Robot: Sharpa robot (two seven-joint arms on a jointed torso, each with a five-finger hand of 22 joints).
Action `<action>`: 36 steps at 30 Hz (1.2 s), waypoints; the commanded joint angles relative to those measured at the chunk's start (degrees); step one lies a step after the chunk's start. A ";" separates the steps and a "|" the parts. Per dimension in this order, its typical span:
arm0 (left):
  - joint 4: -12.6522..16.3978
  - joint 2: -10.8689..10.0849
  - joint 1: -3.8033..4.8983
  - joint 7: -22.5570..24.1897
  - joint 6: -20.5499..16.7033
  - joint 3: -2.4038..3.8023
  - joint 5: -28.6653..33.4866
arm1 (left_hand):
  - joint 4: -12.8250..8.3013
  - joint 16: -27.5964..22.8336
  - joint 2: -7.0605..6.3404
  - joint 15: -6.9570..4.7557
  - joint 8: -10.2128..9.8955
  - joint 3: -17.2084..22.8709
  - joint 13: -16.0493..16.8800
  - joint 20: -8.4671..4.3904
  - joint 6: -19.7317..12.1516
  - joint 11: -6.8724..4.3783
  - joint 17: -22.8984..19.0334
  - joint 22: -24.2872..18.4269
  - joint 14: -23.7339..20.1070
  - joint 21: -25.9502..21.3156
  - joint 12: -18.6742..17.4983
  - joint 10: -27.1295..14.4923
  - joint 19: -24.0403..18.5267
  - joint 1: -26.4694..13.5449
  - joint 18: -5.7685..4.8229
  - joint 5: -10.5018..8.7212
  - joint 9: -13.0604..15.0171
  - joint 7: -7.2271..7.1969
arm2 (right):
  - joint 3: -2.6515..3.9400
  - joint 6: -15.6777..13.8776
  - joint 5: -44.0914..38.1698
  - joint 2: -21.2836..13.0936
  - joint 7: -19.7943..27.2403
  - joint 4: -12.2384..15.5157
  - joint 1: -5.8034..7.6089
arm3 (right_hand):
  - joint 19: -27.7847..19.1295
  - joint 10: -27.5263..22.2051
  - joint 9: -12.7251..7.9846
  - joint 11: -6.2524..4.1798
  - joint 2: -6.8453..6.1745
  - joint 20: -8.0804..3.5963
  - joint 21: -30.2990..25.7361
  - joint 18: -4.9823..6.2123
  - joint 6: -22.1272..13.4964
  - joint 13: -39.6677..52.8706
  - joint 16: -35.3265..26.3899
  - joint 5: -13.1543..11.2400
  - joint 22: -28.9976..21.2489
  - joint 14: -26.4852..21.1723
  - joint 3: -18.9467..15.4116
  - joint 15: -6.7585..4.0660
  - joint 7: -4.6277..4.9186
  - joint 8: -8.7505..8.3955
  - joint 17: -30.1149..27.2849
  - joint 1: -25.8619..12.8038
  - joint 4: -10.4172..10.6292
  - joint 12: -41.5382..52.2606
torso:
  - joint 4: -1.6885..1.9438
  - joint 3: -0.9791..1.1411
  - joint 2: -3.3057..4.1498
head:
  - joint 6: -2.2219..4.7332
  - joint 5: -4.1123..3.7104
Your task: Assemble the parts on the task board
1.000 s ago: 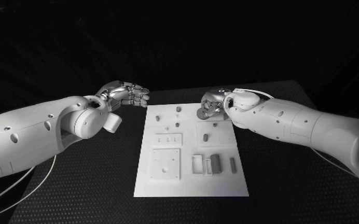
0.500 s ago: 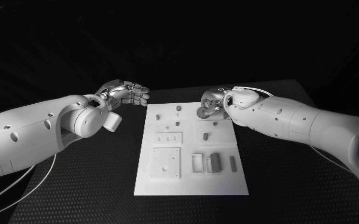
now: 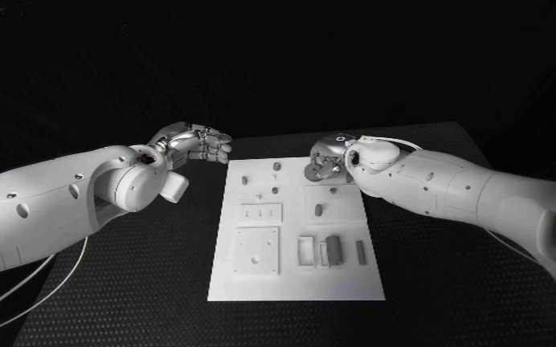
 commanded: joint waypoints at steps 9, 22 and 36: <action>0.00 0.11 -0.05 0.58 0.91 0.05 -0.11 | 0.12 -0.25 -0.17 0.19 -0.29 -0.11 0.11 0.29 0.08 0.12 0.10 0.07 0.40 -0.40 -0.37 0.48 0.25 -0.58 0.51 -0.25 -0.12 0.05 | -0.94 4.72 -2.43 -0.14 -0.50 -0.44 -1.74 | -0.06 0.13 0.39 -0.45 0.01 -0.07 0.09 0.85 2.48 -0.26 0.12 -0.10 0.98 0.03 0.14 -0.36 0.81 1.21 -0.14 -0.01 0.11 0.56 | -0.01 0.01 0.01 | -0.09 -0.03; 0.02 0.01 -0.06 0.67 0.83 0.05 -0.11 | 0.14 -0.30 -0.14 0.19 -0.28 -0.12 0.13 0.29 0.09 0.12 0.15 0.09 0.42 -0.43 -0.40 0.50 0.25 -0.61 0.51 -0.25 -0.13 0.05 | -0.90 -0.02 -2.11 -0.95 -1.60 1.29 -1.75 | 0.95 2.07 1.46 -2.03 3.10 -0.53 0.45 0.85 6.50 -1.13 0.20 -0.10 0.99 1.28 -0.10 -1.88 -0.81 3.22 -0.39 -1.58 0.22 0.75 | 0.01 -0.02 0.00 | -0.02 -0.11; 0.15 -0.17 -0.06 0.73 0.71 0.05 -0.12 | 0.11 -0.36 -0.13 0.18 -0.25 -0.11 0.17 0.28 0.12 0.11 0.22 0.11 0.46 -0.46 -0.44 0.53 0.26 -0.59 0.52 -0.25 -0.15 0.03 | -0.05 -10.47 -7.68 -1.10 -6.48 5.10 0.30 | 1.97 3.48 1.77 -2.54 2.06 -1.19 0.78 0.85 7.54 -1.63 0.43 -0.09 0.95 3.03 -0.03 -2.39 -1.31 3.51 0.67 -1.62 -0.06 0.68 | 0.00 -0.08 0.01 | 0.42 -0.09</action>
